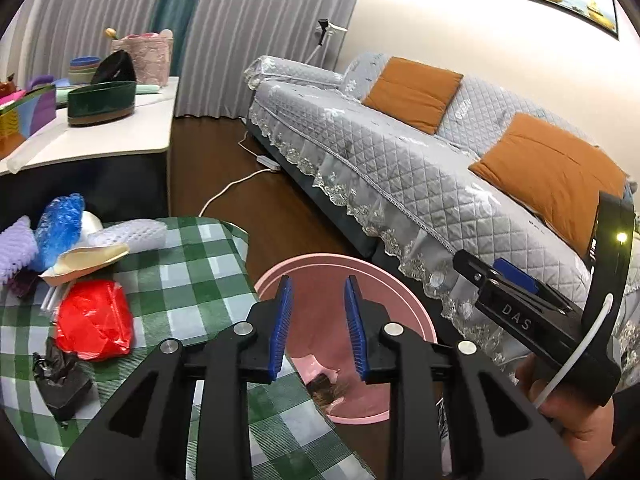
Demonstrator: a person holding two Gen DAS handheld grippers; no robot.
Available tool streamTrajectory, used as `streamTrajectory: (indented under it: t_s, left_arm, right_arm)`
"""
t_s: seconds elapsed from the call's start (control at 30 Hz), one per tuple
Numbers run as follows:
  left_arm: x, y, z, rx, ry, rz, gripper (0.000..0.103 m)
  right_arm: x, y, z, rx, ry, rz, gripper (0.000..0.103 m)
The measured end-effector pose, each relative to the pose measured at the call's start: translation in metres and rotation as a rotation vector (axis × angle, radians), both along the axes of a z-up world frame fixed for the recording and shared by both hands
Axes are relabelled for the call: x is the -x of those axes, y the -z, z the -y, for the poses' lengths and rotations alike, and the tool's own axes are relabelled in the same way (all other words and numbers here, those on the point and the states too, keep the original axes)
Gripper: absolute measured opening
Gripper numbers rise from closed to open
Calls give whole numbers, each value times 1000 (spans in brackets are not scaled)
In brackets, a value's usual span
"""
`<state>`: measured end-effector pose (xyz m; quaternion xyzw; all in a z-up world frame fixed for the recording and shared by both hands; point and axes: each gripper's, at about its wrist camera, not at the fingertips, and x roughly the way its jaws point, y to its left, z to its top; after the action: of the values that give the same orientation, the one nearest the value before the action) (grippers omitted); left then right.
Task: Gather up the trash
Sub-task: 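Open the left tool over the pink bin to drop the green packet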
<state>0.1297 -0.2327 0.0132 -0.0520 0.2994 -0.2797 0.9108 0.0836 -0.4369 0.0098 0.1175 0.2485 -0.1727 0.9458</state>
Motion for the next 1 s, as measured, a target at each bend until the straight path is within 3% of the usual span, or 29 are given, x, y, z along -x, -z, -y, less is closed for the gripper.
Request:
streamTrajectory:
  t_s: [0.13,0.27,0.4,0.57,0.77,1.0]
  left_arm:
    - [6,-7,-6,-10,-15,20,29]
    - [14,-17,-18,-18,-44,46,43]
    - [24,-29,-33,-25,-79,77,50]
    - [41,-44,-49,-41,-115,135,60]
    - [62,-56,-73,-57,-177,180,71]
    - [79,-65,-102,-67,-251,213,74]
  right_arm:
    - [4,-8,-2,-4,-4,18,68]
    - [7,-18,-8,8,-4,31,68]
    - [15,-31,-19,30,-5,62,68]
    - [30,-51,-30,58,10,127,86]
    - [44,-68,-41,77,0,168,89]
    - [55,-80,-54,89,-15,188,92]
